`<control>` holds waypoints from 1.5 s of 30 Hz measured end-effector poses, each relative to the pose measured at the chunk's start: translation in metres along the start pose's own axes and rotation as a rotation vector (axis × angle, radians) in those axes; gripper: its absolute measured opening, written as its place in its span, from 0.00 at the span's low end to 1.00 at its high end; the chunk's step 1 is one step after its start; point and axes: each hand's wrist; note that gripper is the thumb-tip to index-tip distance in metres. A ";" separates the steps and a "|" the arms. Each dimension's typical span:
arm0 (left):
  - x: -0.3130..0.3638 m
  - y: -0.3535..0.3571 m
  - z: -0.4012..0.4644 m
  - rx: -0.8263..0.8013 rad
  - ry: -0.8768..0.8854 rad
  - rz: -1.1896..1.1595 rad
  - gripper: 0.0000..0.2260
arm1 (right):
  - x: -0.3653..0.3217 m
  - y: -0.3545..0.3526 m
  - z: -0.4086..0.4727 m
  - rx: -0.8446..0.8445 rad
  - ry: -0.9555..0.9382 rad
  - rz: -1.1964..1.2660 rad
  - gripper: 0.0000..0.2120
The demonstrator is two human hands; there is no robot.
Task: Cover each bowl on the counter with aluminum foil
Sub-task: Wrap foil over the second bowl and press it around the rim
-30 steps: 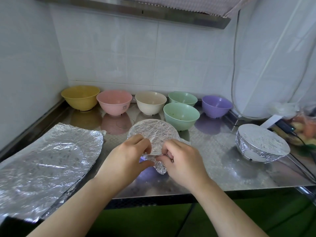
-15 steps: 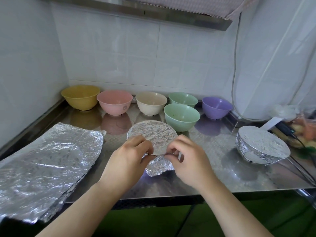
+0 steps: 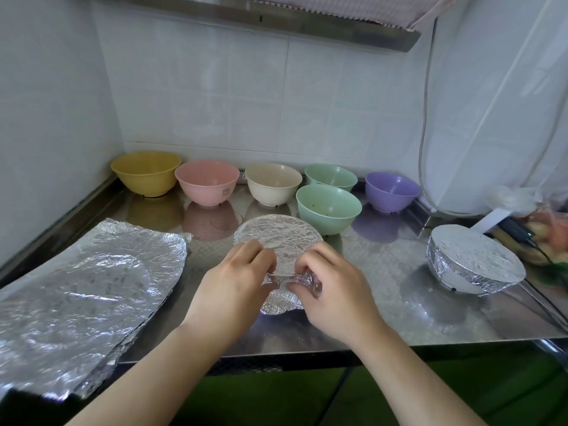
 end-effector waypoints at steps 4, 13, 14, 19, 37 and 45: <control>-0.006 0.003 -0.007 -0.055 0.004 0.056 0.26 | 0.004 -0.003 -0.004 -0.077 0.011 -0.075 0.19; -0.006 0.021 -0.010 0.026 0.014 0.188 0.24 | 0.001 0.011 -0.003 -0.033 0.026 -0.184 0.22; -0.005 0.022 -0.010 0.033 0.015 0.189 0.24 | 0.001 0.014 -0.004 -0.016 0.030 -0.193 0.21; -0.004 0.019 -0.009 0.009 0.005 0.151 0.24 | 0.000 0.019 -0.008 0.006 0.054 -0.121 0.21; 0.013 0.007 -0.001 0.098 -0.021 0.037 0.09 | -0.011 0.030 -0.012 0.043 0.676 0.513 0.09; 0.008 0.001 -0.001 0.070 -0.053 0.022 0.11 | -0.002 0.000 -0.009 -0.005 0.463 0.410 0.09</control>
Point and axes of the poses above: each hand's wrist, its own z-axis towards the middle knuckle, its own y-axis out of the palm, x = y × z, and after that the axes turned 3 degrees about -x, right-handed
